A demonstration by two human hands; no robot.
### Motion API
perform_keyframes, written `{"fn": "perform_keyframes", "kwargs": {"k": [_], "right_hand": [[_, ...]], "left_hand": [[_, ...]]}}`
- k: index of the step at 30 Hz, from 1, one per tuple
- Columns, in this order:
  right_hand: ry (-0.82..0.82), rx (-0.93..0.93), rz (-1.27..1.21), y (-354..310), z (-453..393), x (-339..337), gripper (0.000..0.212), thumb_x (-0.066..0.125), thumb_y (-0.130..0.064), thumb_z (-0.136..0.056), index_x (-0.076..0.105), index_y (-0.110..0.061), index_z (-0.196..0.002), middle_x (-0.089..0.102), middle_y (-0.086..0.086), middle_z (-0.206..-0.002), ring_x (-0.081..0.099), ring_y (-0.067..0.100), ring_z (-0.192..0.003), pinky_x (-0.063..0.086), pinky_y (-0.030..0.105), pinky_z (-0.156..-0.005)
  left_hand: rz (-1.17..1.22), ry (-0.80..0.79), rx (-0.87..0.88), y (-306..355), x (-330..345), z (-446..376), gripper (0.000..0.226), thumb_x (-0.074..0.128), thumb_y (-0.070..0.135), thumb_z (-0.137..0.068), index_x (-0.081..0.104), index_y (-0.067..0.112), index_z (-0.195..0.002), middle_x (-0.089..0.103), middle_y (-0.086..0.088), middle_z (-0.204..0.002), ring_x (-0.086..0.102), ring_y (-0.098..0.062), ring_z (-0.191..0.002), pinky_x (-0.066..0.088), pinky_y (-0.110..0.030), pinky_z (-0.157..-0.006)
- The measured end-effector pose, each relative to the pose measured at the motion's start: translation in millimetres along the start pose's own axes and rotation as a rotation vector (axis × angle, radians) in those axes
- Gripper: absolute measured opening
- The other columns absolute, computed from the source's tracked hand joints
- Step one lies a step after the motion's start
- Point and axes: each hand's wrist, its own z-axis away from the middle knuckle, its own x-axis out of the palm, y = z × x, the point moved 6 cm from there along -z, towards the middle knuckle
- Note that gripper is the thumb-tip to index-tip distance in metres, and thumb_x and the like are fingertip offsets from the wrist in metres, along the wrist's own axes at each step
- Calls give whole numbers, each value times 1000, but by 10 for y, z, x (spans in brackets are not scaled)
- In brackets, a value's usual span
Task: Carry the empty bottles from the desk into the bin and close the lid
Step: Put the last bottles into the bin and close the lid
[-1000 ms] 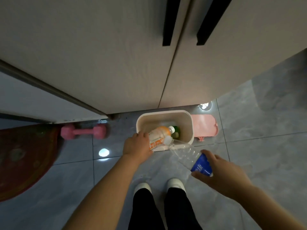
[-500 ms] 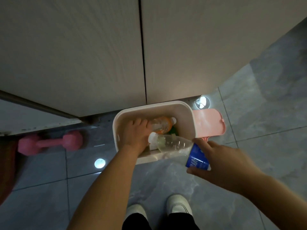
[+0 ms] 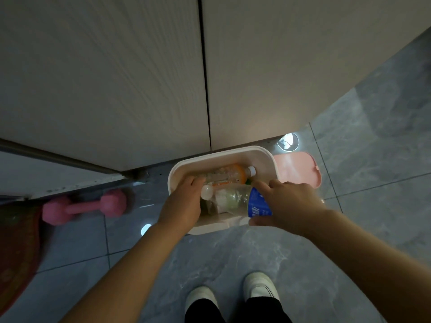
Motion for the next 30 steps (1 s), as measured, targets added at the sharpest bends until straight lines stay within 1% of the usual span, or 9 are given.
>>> {"fn": "perform_keyframes", "kwargs": {"k": [4,8,12,16,19,22,24,27,30], "right_hand": [[32,-68,63,-202,-212,20,76,51,-65,-79,28,-23,-138,54,7,-129,59,28,-111,49,39,-87],[28,-116,46,-292,-397,113,71,55,-57,-81,30,-23,-138,51,8,-135,53,30,-120,42,45,-99],[61,-144,-1,-376,-523,211,71,55,-58,-81,29,-26,-139,52,5,-136,49,28,-125,33,49,-108],[99,-173,40,-425,-611,237,68,57,-54,-80,34,-24,-136,55,5,-133,48,28,-125,30,49,-108],[97,-187,72,-437,-653,233,67,58,-53,-80,37,-21,-136,56,5,-131,48,29,-124,27,50,-108],[99,-171,103,-457,-660,230,67,57,-53,-80,39,-20,-135,55,5,-132,45,31,-126,23,52,-110],[106,-158,138,-500,-658,222,67,54,-55,-80,40,-21,-136,51,5,-137,37,33,-133,14,57,-112],[100,-158,153,-579,-673,184,69,50,-54,-83,35,-22,-141,37,5,-149,20,35,-142,2,62,-112],[65,-152,156,-583,-672,175,63,54,-46,-84,38,-22,-140,39,6,-147,23,35,-141,8,61,-112]], "left_hand": [[29,36,-46,-52,19,113,48,40,6,-92,36,22,-138,37,1,-145,51,-24,-117,45,-37,-97],[112,128,-45,-81,-5,171,37,41,10,-94,45,15,-131,51,-9,-132,57,-28,-107,49,-38,-87],[140,120,-58,-121,24,205,38,42,12,-94,45,14,-131,51,-10,-132,56,-30,-108,50,-35,-79],[124,95,-59,-138,59,212,36,41,13,-94,46,14,-130,52,-9,-131,55,-27,-113,49,-38,-92],[111,81,-73,-144,69,184,37,45,12,-93,44,13,-131,50,-9,-132,54,-27,-114,48,-38,-93],[86,48,-58,-101,80,143,41,44,18,-94,40,14,-135,46,-8,-136,53,-24,-115,45,-36,-94],[80,28,-66,-78,93,138,44,44,21,-95,37,17,-138,42,-7,-140,50,-23,-119,44,-36,-97],[84,31,-82,-72,93,146,44,44,21,-95,36,17,-139,41,-6,-142,49,-23,-122,42,-36,-100],[88,32,-108,-86,100,160,43,43,21,-96,37,17,-138,42,-6,-142,49,-24,-122,42,-37,-100]]}}
